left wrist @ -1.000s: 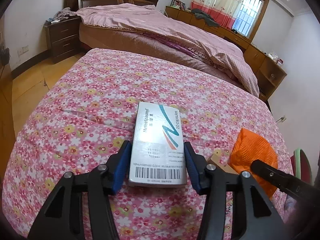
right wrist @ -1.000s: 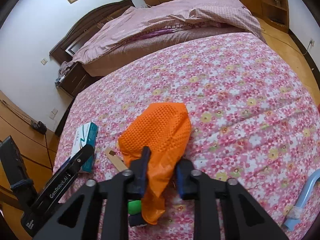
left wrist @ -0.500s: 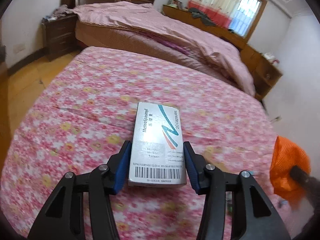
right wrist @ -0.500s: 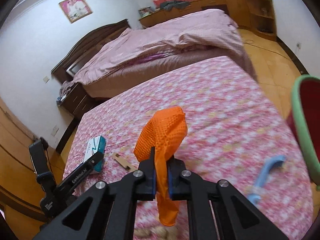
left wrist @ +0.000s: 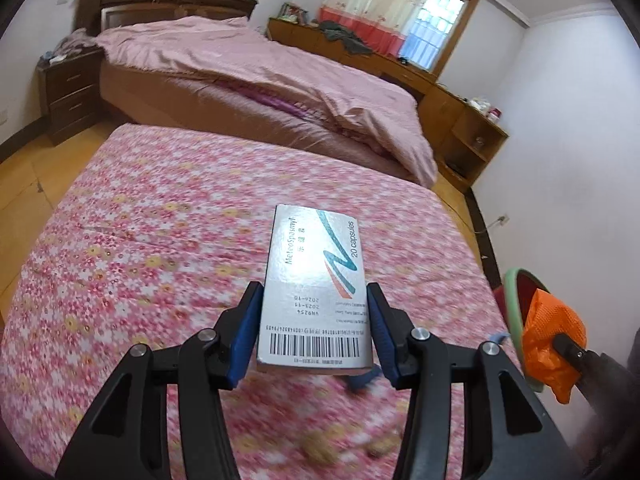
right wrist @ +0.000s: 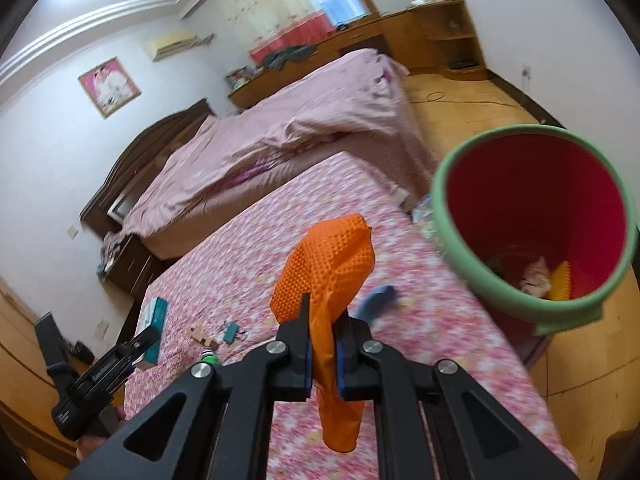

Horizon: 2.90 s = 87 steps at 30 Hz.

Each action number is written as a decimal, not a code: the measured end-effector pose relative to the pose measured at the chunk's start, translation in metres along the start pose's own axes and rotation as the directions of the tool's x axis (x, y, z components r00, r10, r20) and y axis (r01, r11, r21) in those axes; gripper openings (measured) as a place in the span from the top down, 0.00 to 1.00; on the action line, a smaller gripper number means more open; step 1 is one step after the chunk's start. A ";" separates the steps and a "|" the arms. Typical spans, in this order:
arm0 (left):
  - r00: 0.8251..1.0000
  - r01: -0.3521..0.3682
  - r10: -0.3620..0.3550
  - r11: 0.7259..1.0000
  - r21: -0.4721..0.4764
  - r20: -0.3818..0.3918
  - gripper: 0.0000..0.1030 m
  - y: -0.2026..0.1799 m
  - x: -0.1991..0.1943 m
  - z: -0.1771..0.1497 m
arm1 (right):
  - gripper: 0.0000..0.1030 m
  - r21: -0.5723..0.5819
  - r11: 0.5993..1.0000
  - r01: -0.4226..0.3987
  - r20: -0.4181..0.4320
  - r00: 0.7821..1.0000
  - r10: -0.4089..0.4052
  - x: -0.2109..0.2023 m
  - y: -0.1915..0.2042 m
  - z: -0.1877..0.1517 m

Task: Collect trash
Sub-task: 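Carry the medicine box and orange mesh bag with both tools to the bucket, then open both tools over the bucket to drop box and mesh bag, then move both tools back over the wooden stick and blue hook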

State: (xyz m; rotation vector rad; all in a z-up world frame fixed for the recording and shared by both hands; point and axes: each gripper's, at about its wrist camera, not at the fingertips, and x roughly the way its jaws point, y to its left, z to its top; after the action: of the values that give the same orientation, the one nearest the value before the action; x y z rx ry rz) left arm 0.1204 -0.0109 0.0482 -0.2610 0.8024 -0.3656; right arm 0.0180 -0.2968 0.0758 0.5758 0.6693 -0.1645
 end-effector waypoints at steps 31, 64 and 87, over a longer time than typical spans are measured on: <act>0.961 0.261 -0.230 0.937 0.233 -0.151 0.50 -0.195 0.023 -0.003 | 0.90 0.168 0.986 0.025 0.205 0.977 -0.060 -0.072 -0.116 0.033; 0.935 0.313 -0.200 0.855 0.414 -0.294 0.44 -0.309 0.120 -0.039 | 0.69 0.326 0.944 0.048 0.138 0.986 -0.098 -0.031 -0.214 0.041; 0.982 0.152 -0.129 0.975 0.164 -0.140 0.44 -0.175 0.057 0.003 | 0.45 0.267 0.962 0.063 0.143 0.984 -0.105 -0.056 -0.162 0.036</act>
State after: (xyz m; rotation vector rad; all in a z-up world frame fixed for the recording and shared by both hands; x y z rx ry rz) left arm 0.1204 -0.1926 0.0768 -0.1319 0.8756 -0.5878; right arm -0.0588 -0.4537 0.0605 0.7801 0.5225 -0.3785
